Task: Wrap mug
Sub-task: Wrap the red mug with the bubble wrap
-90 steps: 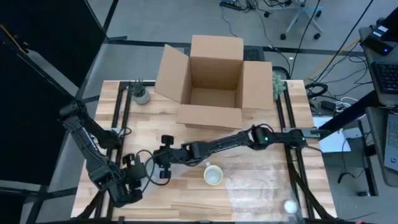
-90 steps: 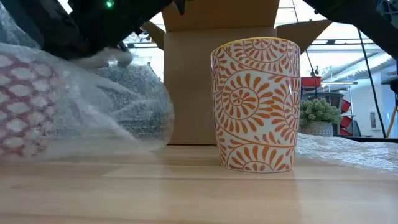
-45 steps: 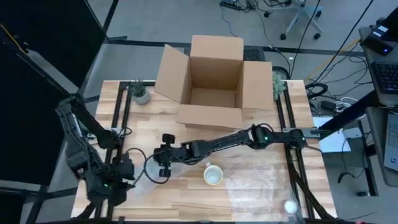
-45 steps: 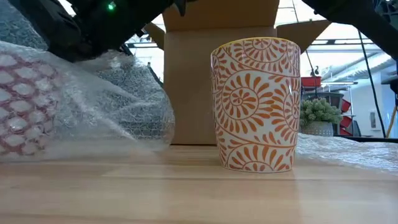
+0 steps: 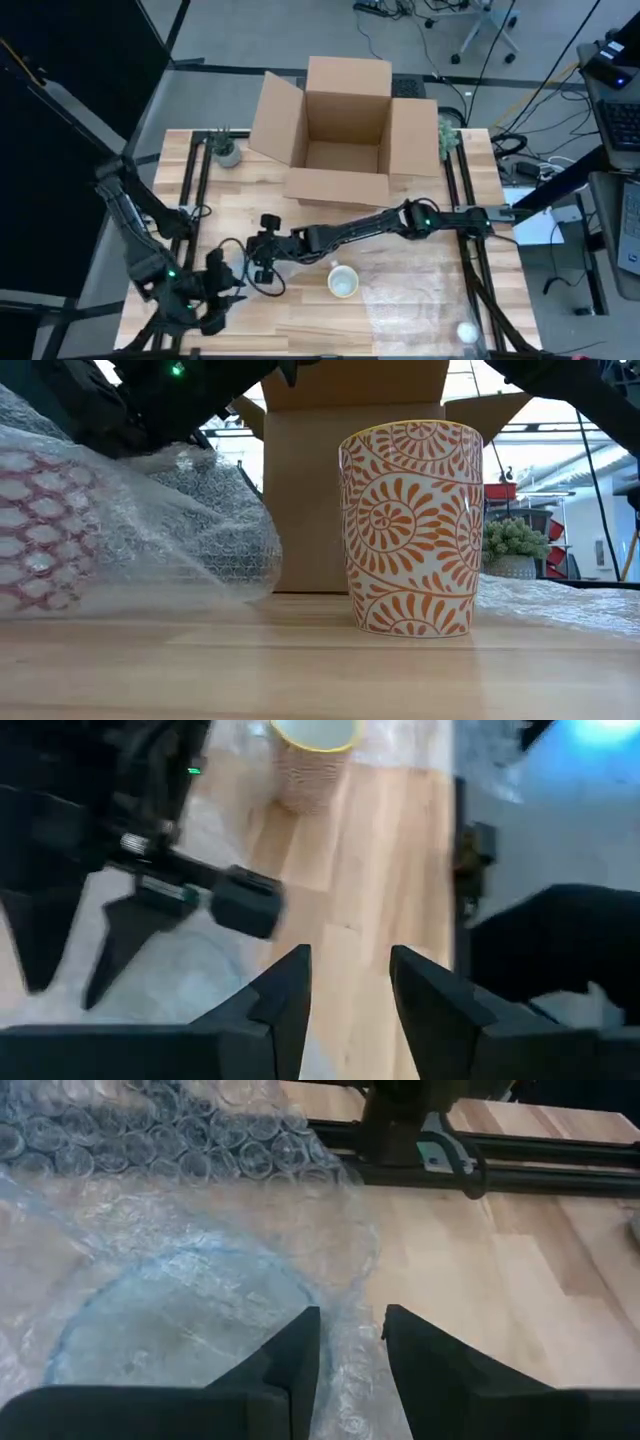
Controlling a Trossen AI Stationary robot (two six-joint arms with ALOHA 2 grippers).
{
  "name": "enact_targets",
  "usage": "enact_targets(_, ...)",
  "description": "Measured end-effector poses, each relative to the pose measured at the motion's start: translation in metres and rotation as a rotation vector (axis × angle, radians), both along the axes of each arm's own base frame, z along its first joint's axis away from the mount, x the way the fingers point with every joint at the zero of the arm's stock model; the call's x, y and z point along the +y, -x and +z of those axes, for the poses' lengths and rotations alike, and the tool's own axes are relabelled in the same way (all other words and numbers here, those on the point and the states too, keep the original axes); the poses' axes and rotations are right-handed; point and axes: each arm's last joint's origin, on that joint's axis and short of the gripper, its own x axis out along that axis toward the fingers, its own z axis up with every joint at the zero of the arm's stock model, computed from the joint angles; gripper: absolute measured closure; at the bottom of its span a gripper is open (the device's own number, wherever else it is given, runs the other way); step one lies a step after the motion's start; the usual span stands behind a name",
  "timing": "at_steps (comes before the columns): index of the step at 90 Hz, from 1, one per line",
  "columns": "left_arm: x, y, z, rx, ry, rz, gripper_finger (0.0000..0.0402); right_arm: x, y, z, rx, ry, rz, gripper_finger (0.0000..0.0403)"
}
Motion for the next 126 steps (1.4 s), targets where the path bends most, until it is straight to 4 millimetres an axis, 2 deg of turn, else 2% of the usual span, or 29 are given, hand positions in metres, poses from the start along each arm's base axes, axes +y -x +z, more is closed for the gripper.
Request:
enact_targets(14, 0.007, -0.008, -0.025, 0.150, -0.193, 0.048, 0.0274, 0.001, 0.000, 0.000, -0.002, -0.004, -0.002, 0.0300)
enact_targets(41, 0.022, -0.007, -0.045, 0.307, -0.425, 0.192, 0.0274, 0.005, 0.001, 0.000, -0.001, 0.000, 0.007, 0.0300)
enact_targets(57, 0.022, -0.008, -0.050, 0.327, -0.457, 0.215, 0.0274, 0.006, 0.005, 0.011, 0.004, 0.003, 0.014, 0.0300)
enact_targets(73, 0.027, -0.005, -0.065, 0.321, -0.507, 0.252, 0.0274, 0.006, 0.012, 0.041, -0.044, 0.012, 0.027, 0.0300)
enact_targets(86, 0.038, 0.004, -0.086, 0.343, -0.533, 0.325, 0.0274, 0.002, 0.012, 0.040, -0.030, 0.017, 0.020, 0.0300)
enact_targets(103, 0.044, 0.010, -0.101, 0.371, -0.527, 0.364, 0.0274, -0.004, 0.013, 0.038, 0.006, 0.024, 0.010, 0.0300)
enact_targets(119, 0.044, 0.010, -0.104, 0.373, -0.506, 0.374, 0.0274, 0.001, 0.021, 0.069, -0.071, 0.009, 0.028, 0.0300)
enact_targets(126, 0.044, 0.010, -0.104, 0.372, -0.504, 0.373, 0.0274, 0.005, 0.022, 0.069, -0.065, 0.009, 0.036, 0.0300)
